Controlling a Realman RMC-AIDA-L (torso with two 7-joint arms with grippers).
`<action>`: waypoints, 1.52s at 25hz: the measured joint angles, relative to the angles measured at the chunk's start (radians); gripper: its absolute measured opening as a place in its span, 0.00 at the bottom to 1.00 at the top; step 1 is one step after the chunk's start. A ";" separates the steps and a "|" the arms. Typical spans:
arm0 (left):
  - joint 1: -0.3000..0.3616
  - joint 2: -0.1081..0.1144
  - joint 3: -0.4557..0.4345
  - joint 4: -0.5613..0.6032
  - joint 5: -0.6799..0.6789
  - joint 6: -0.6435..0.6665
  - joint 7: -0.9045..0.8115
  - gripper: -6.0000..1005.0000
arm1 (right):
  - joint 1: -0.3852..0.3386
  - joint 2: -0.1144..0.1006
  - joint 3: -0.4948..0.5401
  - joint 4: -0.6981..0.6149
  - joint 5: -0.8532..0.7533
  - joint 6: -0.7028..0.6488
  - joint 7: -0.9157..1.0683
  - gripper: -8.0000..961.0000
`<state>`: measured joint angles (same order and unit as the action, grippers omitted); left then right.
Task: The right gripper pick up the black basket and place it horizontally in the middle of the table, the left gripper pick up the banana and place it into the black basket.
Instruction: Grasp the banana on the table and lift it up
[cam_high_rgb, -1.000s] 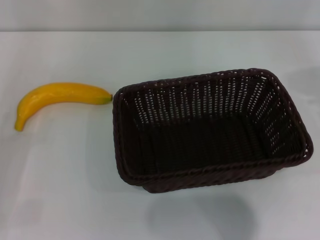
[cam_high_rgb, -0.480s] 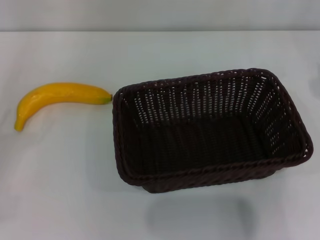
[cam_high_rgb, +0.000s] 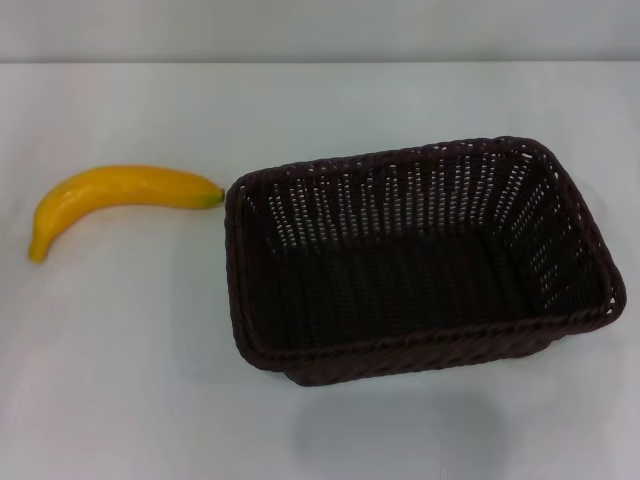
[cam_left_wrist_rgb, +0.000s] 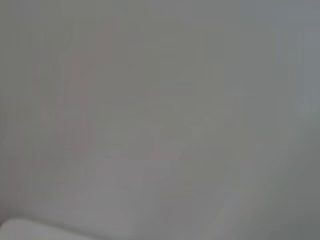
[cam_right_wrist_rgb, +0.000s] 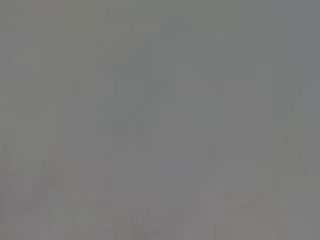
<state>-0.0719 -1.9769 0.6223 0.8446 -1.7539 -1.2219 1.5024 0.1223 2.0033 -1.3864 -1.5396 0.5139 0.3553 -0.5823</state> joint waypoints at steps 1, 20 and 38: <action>-0.006 0.005 0.000 0.041 0.057 0.011 -0.054 0.81 | -0.003 0.000 -0.010 0.016 0.020 -0.047 -0.024 0.75; -0.354 0.109 0.009 0.236 0.862 -0.066 -0.458 0.80 | 0.012 0.000 -0.125 0.214 0.078 -0.508 -0.061 0.90; -0.577 0.060 0.288 0.093 1.210 -0.110 -0.382 0.80 | 0.010 0.000 -0.139 0.216 0.082 -0.500 -0.059 0.90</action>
<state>-0.6489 -1.9171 0.9101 0.9378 -0.5437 -1.3316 1.1204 0.1319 2.0034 -1.5257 -1.3237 0.5954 -0.1450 -0.6418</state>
